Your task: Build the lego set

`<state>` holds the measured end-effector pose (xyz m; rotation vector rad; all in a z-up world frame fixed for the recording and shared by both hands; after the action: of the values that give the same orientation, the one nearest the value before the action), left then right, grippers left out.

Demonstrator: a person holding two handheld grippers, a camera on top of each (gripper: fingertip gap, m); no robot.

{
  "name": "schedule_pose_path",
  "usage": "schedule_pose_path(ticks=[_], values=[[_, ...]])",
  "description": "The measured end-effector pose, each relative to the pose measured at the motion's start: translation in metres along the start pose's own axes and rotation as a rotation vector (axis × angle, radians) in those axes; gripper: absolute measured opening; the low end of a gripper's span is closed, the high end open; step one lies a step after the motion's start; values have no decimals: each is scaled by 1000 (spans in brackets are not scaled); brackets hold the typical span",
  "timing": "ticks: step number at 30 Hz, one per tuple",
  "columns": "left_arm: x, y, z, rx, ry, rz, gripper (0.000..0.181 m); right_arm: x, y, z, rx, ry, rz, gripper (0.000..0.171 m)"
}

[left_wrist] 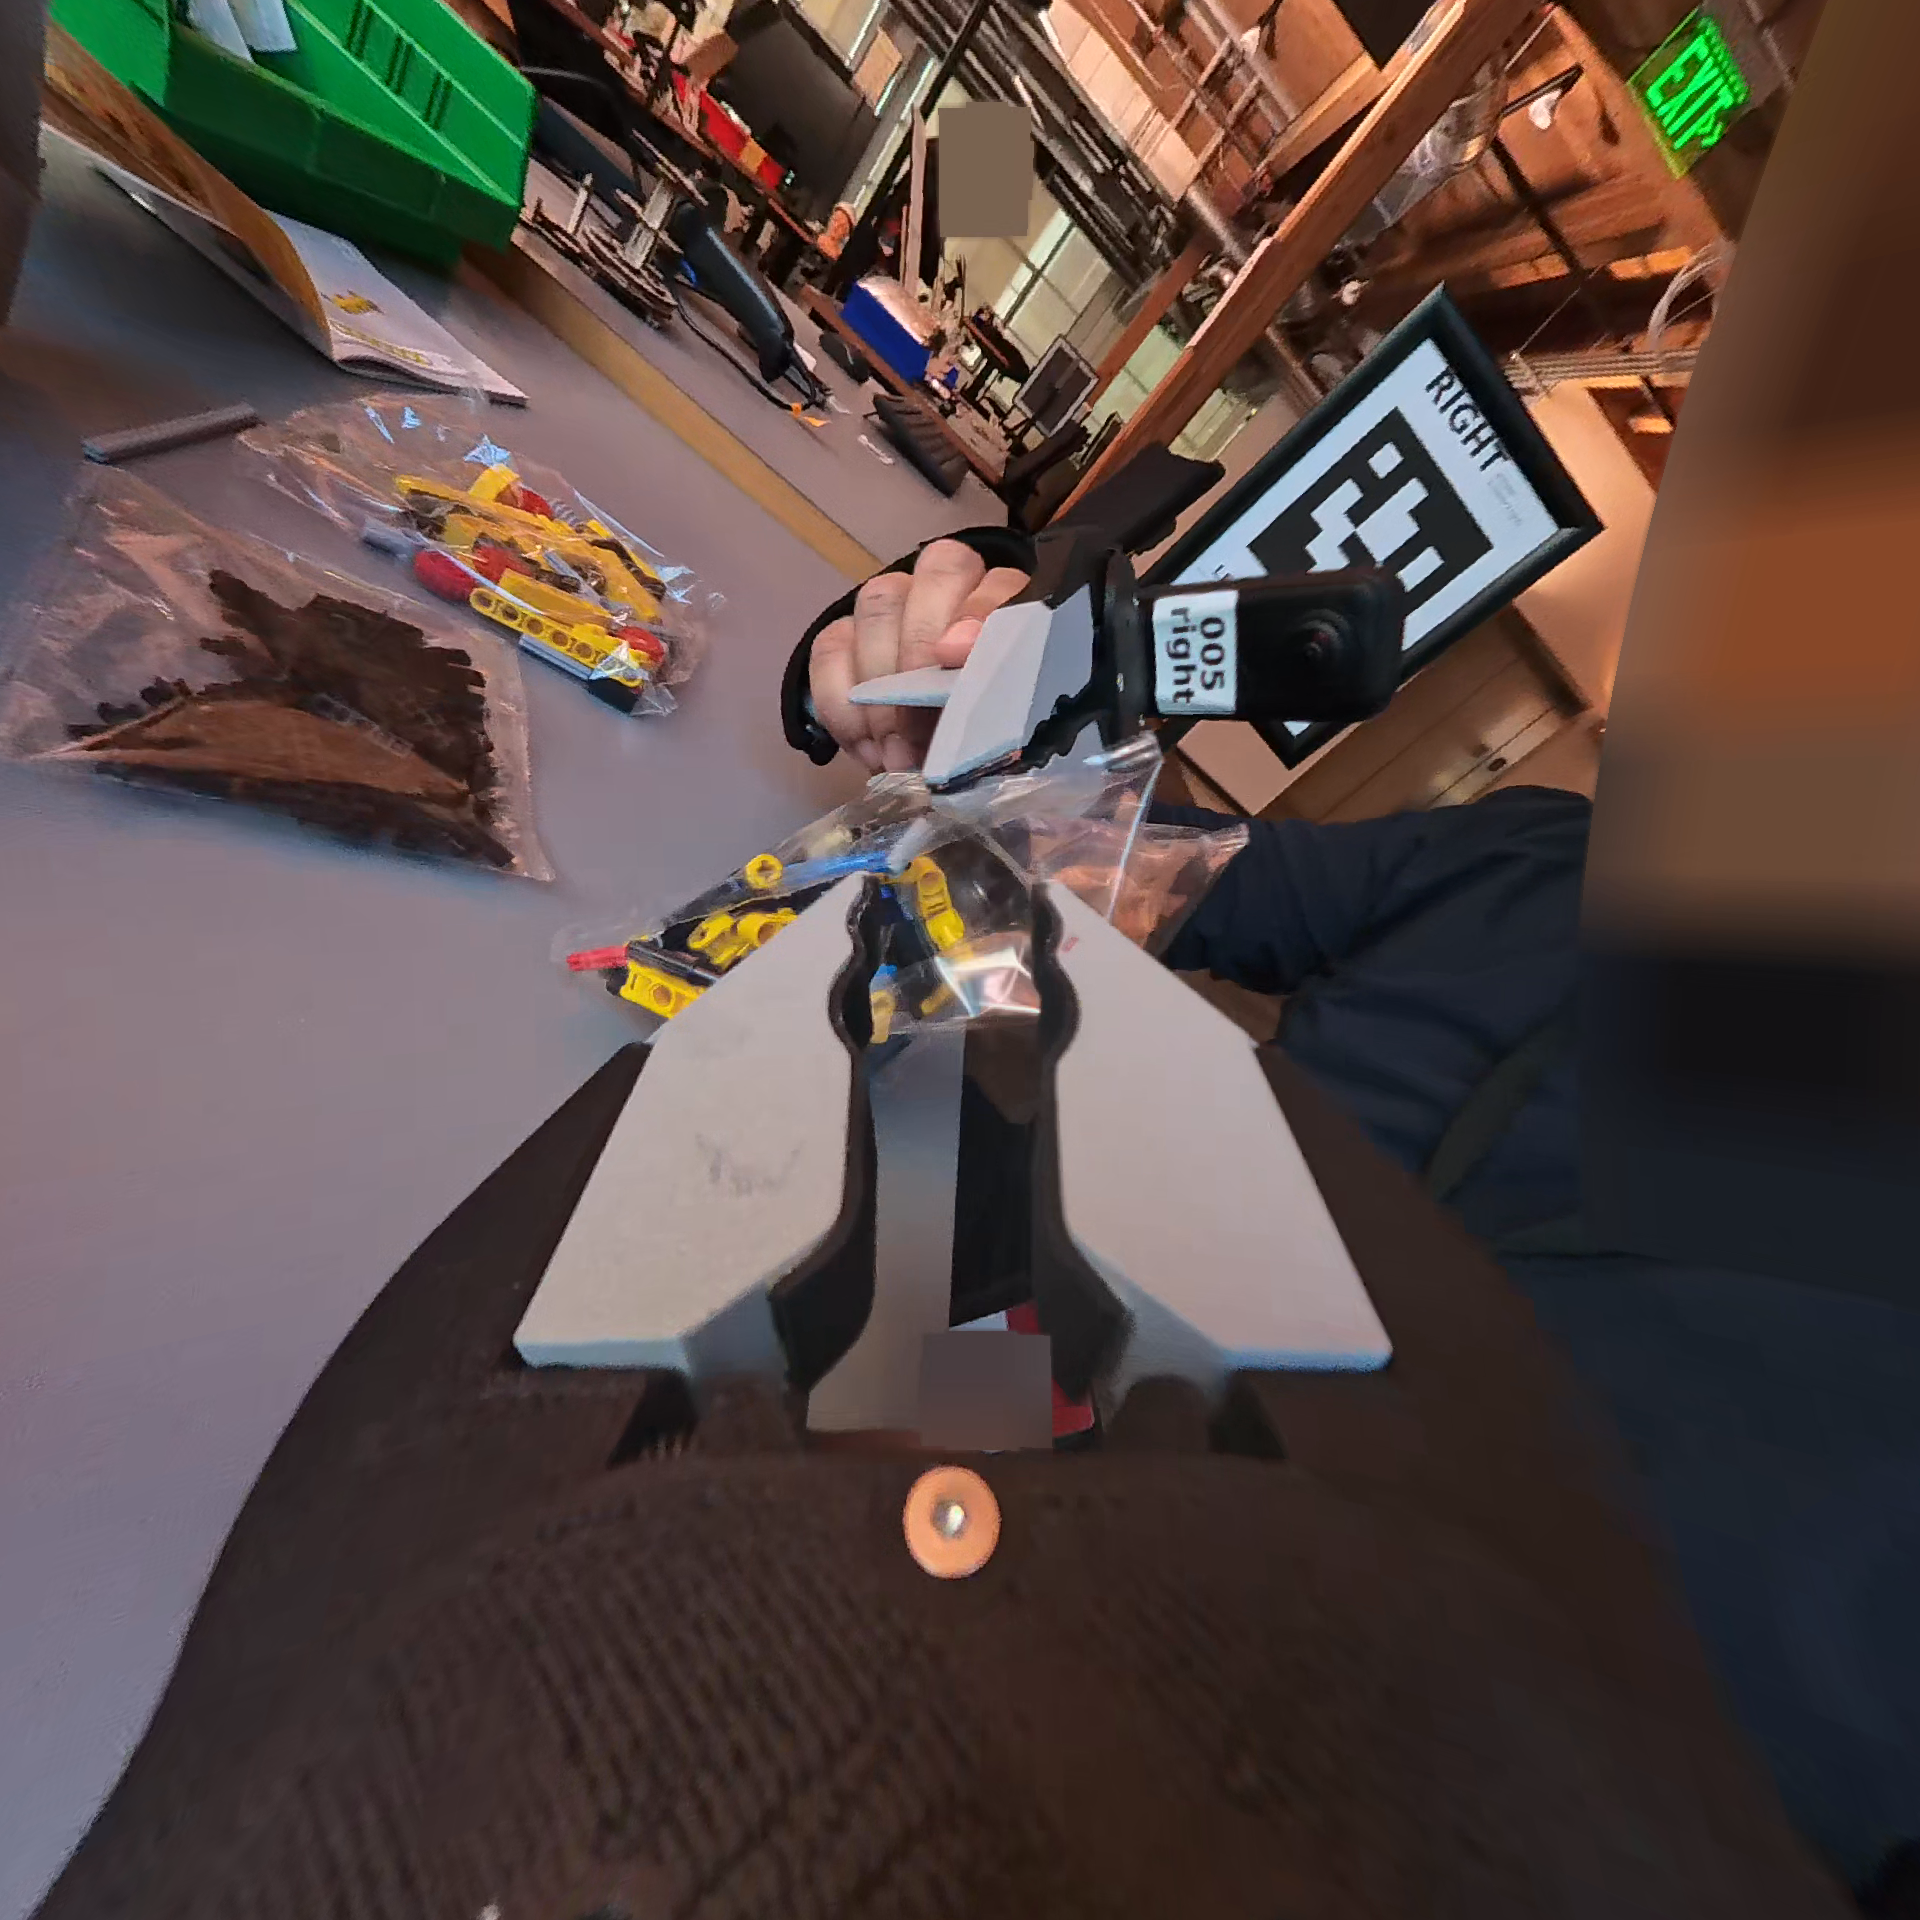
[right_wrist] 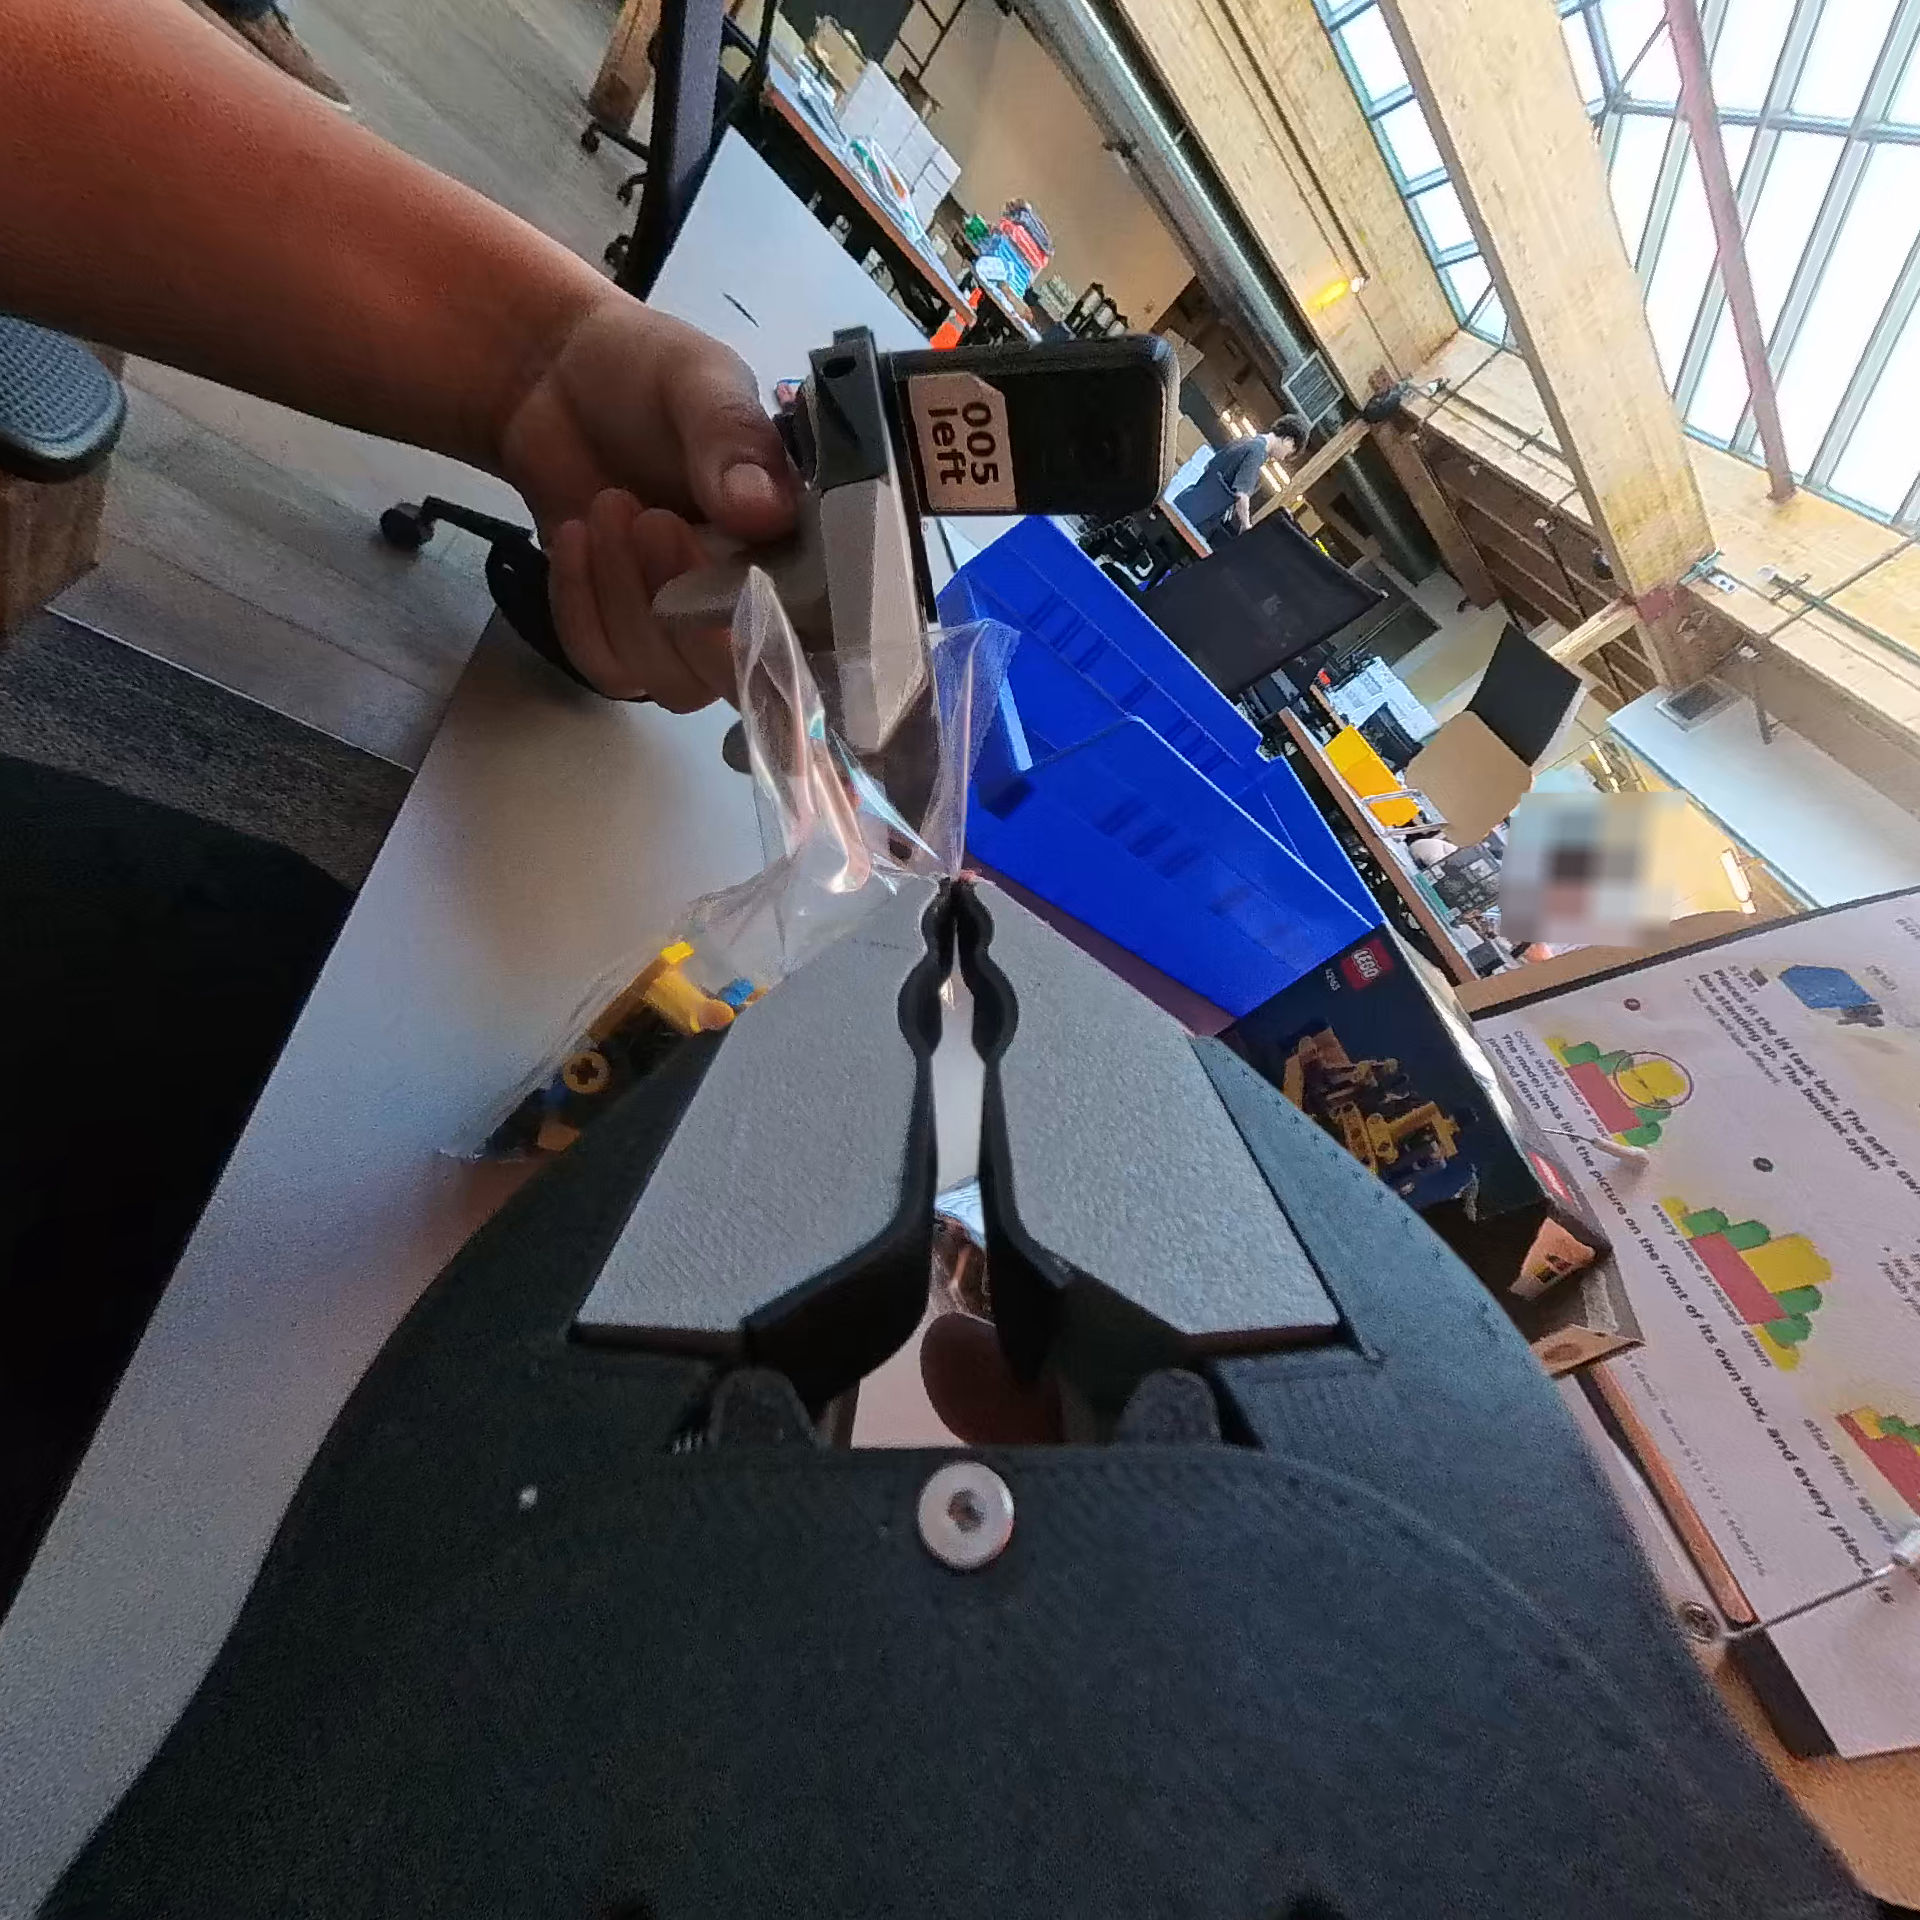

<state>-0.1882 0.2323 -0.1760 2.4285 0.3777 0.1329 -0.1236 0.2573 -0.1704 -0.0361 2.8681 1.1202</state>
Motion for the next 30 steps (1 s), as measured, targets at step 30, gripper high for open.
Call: schedule_pose_path(ticks=[30], values=[[4, 29, -11, 704, -203, -355, 0, -6, 0, -13, 339, 89, -156, 31]])
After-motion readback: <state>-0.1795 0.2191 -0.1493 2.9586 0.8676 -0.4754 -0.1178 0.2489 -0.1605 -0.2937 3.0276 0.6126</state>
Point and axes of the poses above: each gripper's, where its closed fingertips meet, x out along the fingers, z out of its underside, y = z × x across the jaws, the point moved 3 cm from there along -x, back along the fingers, and after that the axes turned 4 degrees about z, right-handed, at the moved point
